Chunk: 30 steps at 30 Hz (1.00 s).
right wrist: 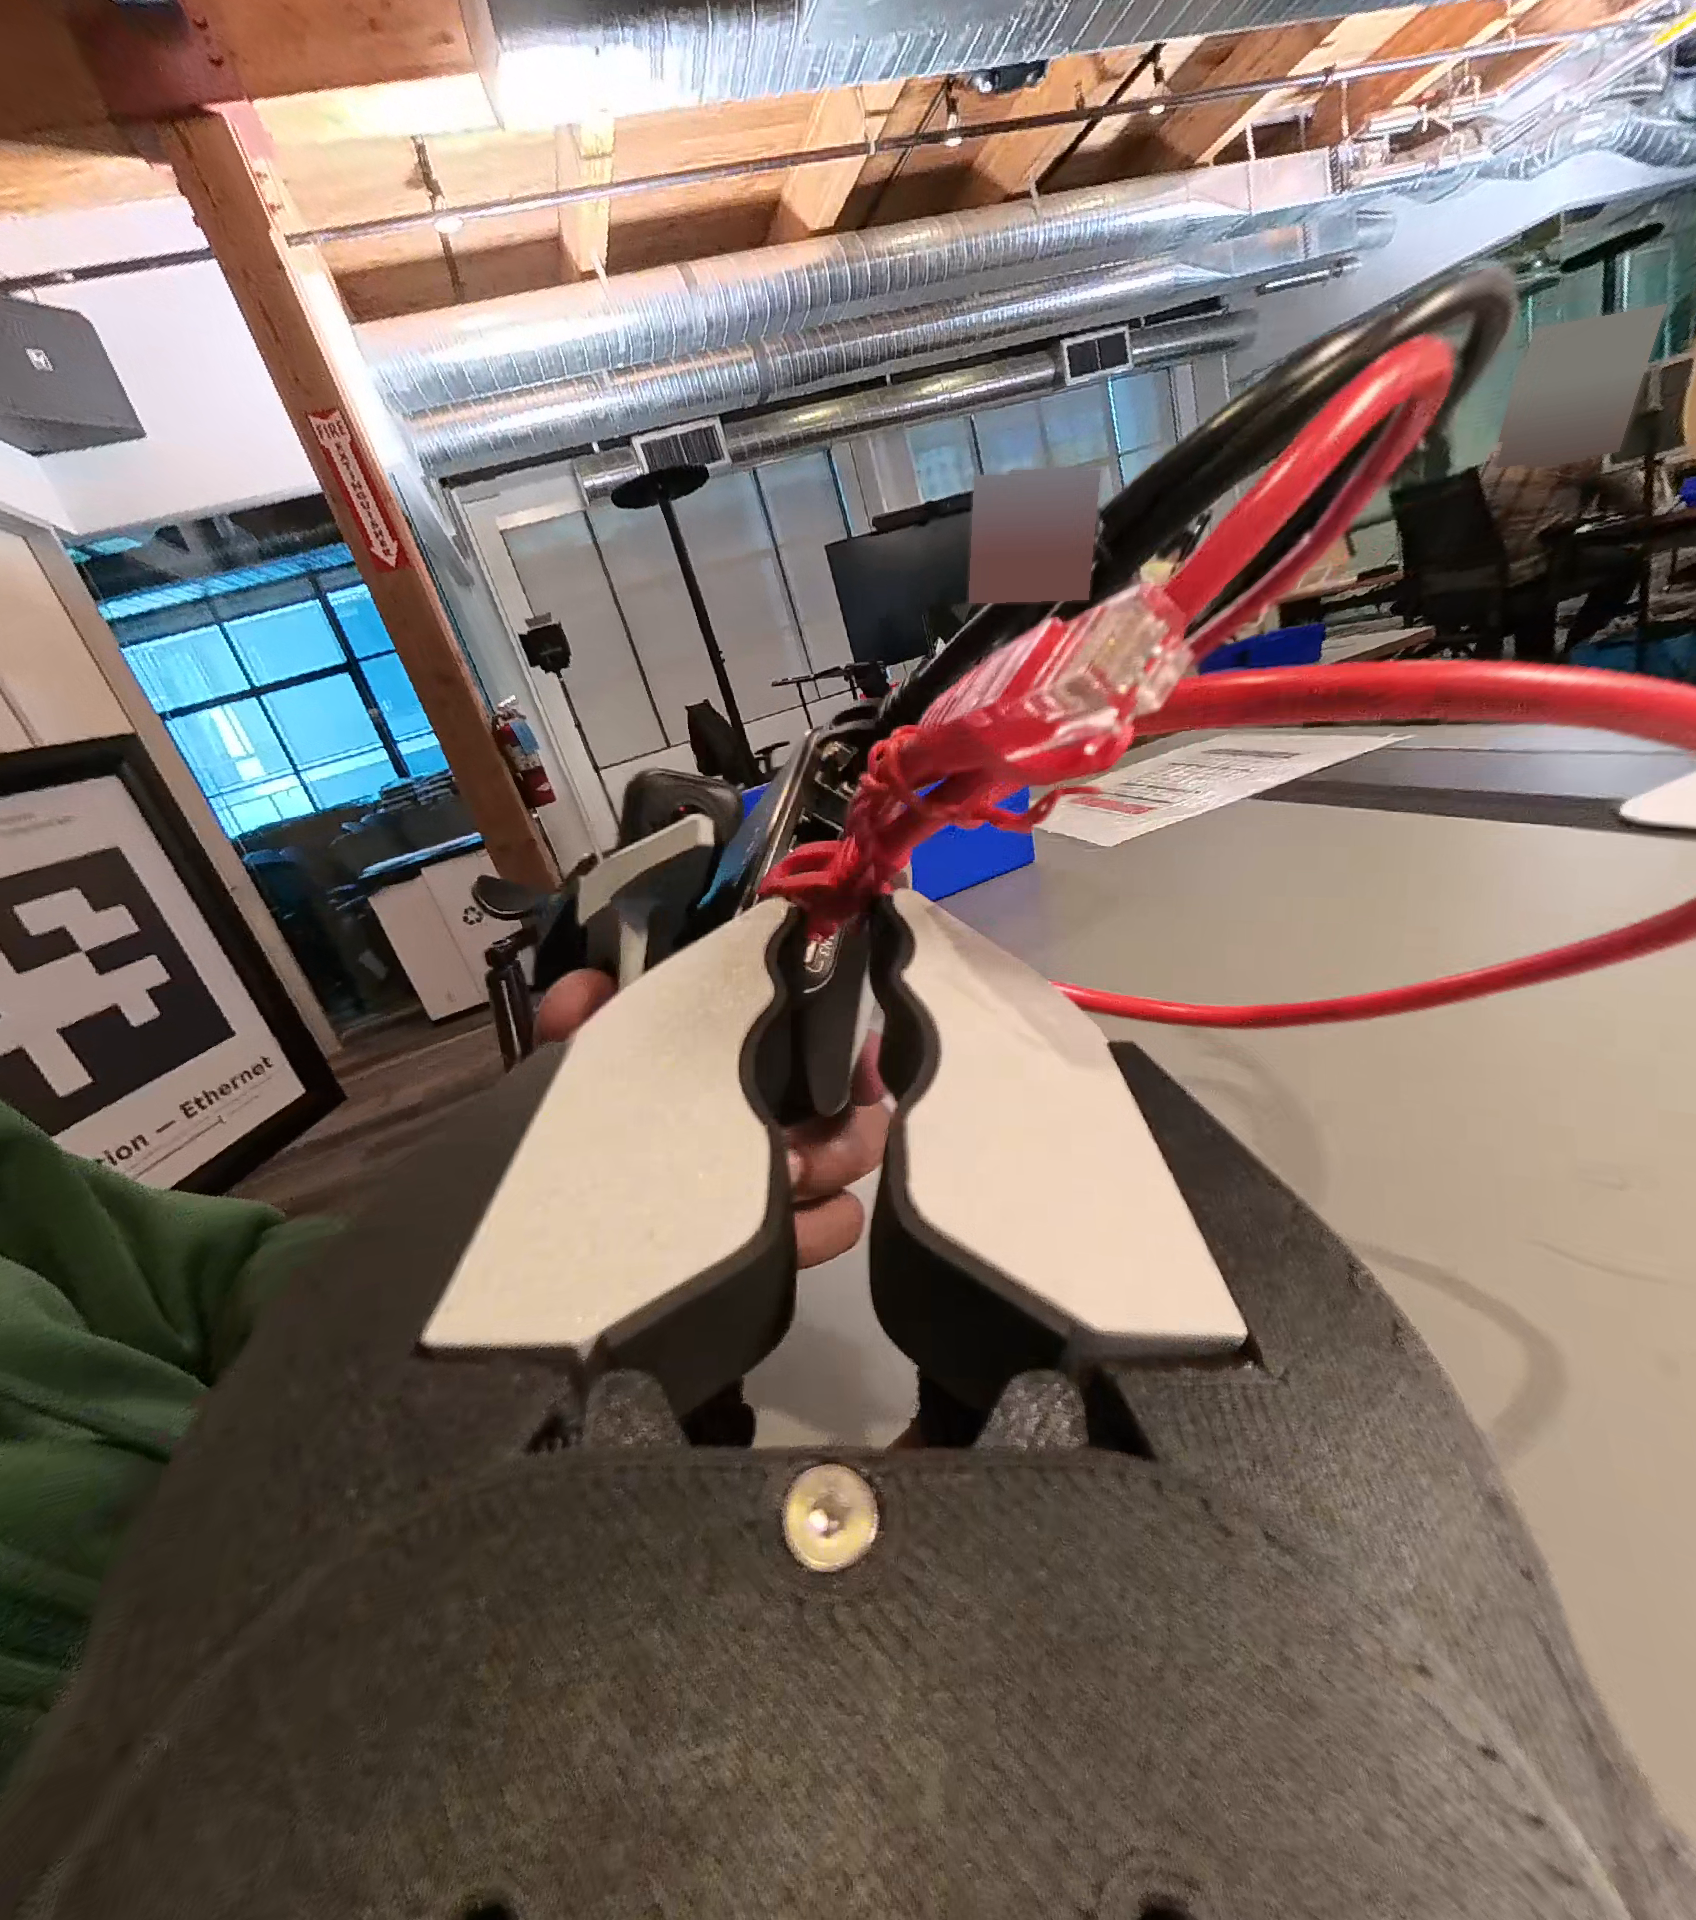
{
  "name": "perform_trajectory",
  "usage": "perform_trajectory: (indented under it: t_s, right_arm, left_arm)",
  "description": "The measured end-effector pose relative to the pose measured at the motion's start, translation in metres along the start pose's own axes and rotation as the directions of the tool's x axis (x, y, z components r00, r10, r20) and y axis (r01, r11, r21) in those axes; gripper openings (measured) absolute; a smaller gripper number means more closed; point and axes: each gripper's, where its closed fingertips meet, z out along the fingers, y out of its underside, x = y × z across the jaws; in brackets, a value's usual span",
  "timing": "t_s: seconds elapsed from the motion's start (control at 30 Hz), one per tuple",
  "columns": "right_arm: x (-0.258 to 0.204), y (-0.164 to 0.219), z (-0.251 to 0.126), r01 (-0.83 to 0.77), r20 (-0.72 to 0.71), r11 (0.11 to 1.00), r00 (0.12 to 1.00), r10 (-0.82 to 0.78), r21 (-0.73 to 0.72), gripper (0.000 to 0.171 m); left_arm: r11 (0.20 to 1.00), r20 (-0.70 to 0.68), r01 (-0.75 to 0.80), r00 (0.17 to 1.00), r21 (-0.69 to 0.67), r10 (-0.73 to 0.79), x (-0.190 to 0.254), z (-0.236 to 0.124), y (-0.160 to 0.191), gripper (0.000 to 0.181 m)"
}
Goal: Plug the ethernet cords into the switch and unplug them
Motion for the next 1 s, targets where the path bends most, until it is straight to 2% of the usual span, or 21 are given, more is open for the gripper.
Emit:
perform_trajectory:
  t_s: [0.2,0.3,0.53,0.7,1.0]
  right_arm:
    - [-0.006,-0.002,-0.002,0.060,0.008,0.998,0.998,-0.060,0.012,0.011]
    - [-0.007,-0.007,-0.004,0.095,-0.002,0.995,0.995,-0.095,0.043,0.011]
    - [-0.007,-0.002,-0.002,0.152,-0.029,0.988,0.988,-0.152,0.008,0.004]
    - [-0.020,-0.004,-0.001,0.093,0.073,0.995,0.993,-0.095,0.026,0.016]
    - [-0.028,0.011,-0.004,0.156,0.132,0.985,0.981,-0.145,-0.079,0.020]
  left_arm:
    - [0.986,-0.099,0.161,0.981,-0.038,-0.164,0.007,0.000,0.006,0.037]
    - [0.982,-0.133,0.172,0.974,-0.082,-0.182,0.015,0.002,0.012,0.040]
    - [0.997,-0.081,-0.037,0.996,-0.072,0.032,0.016,0.000,0.010,0.038]
    - [0.987,-0.091,-0.148,0.986,-0.065,0.141,0.023,-0.001,0.007,0.032]
    - [0.907,-0.111,-0.371,0.928,-0.200,0.356,0.030,-0.008,0.018,0.030]
